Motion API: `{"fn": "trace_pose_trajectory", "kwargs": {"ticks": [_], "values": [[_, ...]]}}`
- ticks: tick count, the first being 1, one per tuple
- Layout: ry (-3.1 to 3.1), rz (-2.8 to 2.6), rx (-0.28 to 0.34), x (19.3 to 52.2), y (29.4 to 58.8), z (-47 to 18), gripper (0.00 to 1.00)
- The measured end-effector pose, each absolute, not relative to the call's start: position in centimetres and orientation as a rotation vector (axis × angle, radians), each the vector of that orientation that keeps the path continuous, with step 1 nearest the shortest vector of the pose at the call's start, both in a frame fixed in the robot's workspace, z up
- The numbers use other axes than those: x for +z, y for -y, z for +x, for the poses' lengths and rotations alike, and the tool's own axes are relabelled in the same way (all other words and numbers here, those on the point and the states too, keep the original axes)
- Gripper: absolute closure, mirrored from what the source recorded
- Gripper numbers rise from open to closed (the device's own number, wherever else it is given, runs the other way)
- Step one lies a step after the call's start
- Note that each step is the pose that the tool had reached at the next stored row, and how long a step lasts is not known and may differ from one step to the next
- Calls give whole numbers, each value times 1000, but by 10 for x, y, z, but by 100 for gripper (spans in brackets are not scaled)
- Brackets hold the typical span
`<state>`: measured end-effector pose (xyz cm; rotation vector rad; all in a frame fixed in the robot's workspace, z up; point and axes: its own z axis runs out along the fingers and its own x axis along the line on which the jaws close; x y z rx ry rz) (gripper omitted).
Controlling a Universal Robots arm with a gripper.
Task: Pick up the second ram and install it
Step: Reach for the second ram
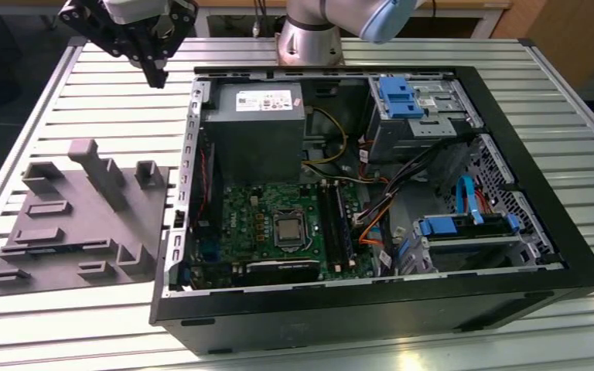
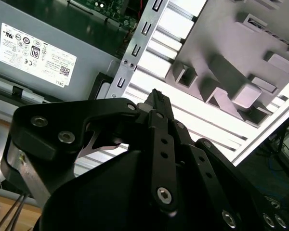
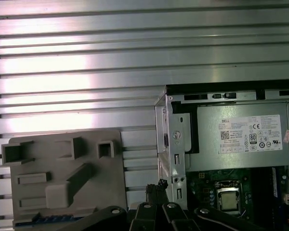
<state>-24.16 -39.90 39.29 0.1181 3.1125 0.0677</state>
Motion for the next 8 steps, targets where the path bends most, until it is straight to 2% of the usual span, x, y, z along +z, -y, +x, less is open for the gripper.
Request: {"fn": "trace_pose_trajectory", "kwargs": {"ticks": [8], "values": [[-3112,118,68,393,399,-248,89]]}}
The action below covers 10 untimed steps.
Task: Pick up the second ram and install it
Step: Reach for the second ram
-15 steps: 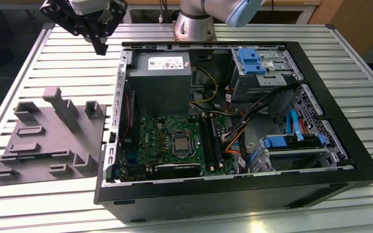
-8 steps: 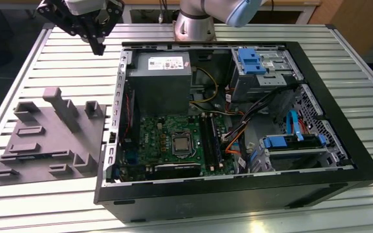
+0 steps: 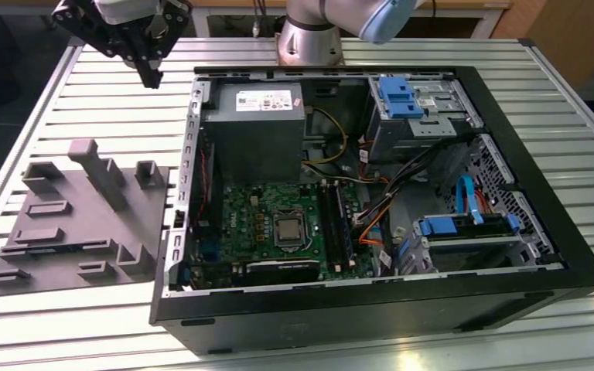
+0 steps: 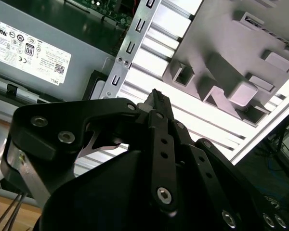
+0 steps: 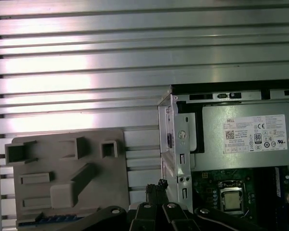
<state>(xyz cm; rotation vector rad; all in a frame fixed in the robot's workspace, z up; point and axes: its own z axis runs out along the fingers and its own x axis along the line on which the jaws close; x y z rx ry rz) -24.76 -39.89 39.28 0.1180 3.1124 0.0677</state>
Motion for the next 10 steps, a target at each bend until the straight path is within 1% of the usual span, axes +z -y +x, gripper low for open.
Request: {"fn": "trace_pose_trajectory", "kwargs": {"ticks": [10], "values": [[-3113,118,68,393,399,-254,89]]}}
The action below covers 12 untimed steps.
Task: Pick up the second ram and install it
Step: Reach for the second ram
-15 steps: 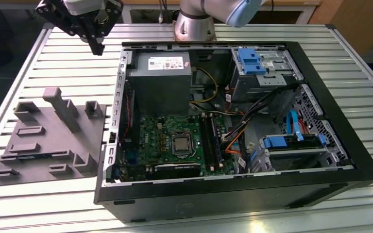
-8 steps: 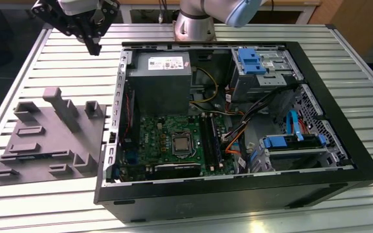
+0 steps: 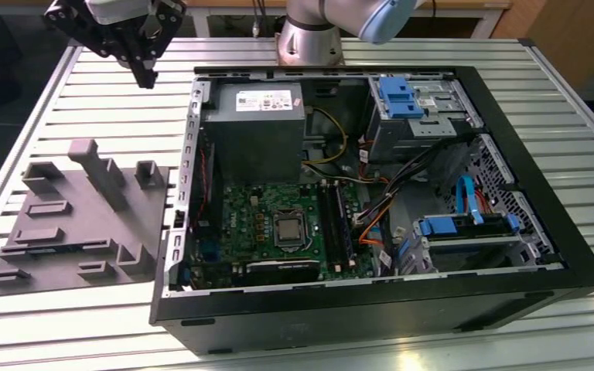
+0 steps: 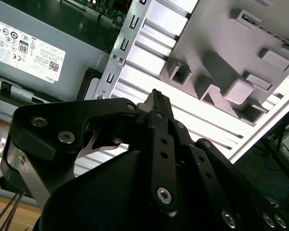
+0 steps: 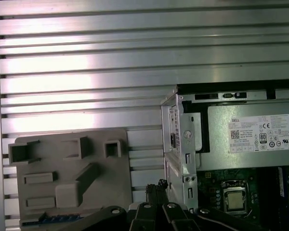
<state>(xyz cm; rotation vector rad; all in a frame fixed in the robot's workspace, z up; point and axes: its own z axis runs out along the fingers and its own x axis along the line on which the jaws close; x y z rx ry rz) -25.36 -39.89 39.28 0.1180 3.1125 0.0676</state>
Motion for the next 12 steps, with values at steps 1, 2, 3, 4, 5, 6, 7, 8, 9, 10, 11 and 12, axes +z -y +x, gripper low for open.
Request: {"fn": "trace_pose_trajectory", "kwargs": {"ticks": [1,2,3,4,5,6,7,8,9,10,11,12], "values": [[-3113,118,68,393,399,-254,89],[-3112,118,68,393,399,-255,89],[-3112,118,68,393,399,-255,89],[-3113,118,68,393,399,-255,89],[-3112,118,68,393,399,-256,89],[-3113,118,68,393,399,-256,89],[-3112,118,68,393,399,-257,89],[-3113,118,68,393,399,-257,89],[-3113,118,68,393,399,-257,89],[-3112,118,68,393,399,-258,89],[-3113,118,68,393,399,-258,89],[-3113,118,68,393,399,-258,89]]}}
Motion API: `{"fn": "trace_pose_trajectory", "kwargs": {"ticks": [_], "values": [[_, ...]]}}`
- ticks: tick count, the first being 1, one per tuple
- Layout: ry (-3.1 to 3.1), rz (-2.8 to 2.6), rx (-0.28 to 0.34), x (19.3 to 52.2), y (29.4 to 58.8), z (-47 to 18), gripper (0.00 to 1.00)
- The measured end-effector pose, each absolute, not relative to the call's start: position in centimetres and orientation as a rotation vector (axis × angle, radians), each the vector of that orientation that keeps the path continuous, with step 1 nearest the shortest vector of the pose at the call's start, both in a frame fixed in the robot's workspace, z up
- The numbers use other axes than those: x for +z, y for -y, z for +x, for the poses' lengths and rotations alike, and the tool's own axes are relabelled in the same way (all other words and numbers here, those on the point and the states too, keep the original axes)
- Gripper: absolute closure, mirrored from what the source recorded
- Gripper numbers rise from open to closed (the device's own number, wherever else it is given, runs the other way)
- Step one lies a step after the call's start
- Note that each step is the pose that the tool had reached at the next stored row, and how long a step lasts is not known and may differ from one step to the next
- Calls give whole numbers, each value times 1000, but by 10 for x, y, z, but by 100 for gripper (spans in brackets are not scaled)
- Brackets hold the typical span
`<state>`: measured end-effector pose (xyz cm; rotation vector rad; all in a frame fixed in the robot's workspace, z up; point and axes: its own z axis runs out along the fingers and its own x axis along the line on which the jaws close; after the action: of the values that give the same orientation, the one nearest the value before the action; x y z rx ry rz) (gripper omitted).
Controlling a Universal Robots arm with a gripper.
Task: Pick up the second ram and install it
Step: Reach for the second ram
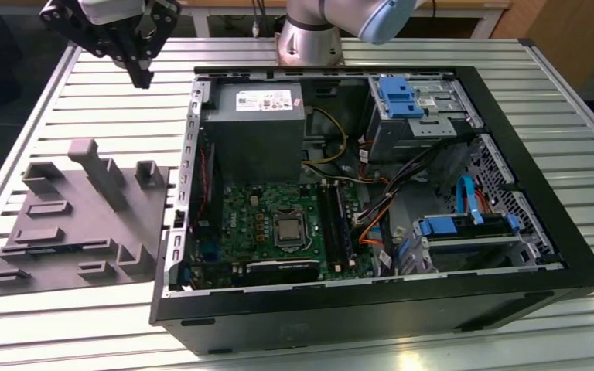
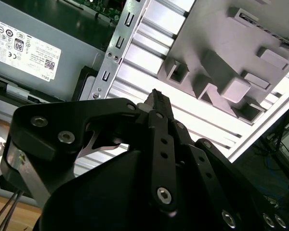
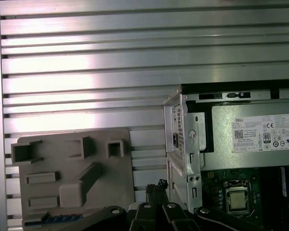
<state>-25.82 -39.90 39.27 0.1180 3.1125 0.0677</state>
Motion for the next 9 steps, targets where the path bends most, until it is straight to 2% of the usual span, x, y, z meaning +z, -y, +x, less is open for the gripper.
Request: {"fn": "trace_pose_trajectory", "kwargs": {"ticks": [9], "values": [[-3112,118,68,393,399,-261,89]]}}
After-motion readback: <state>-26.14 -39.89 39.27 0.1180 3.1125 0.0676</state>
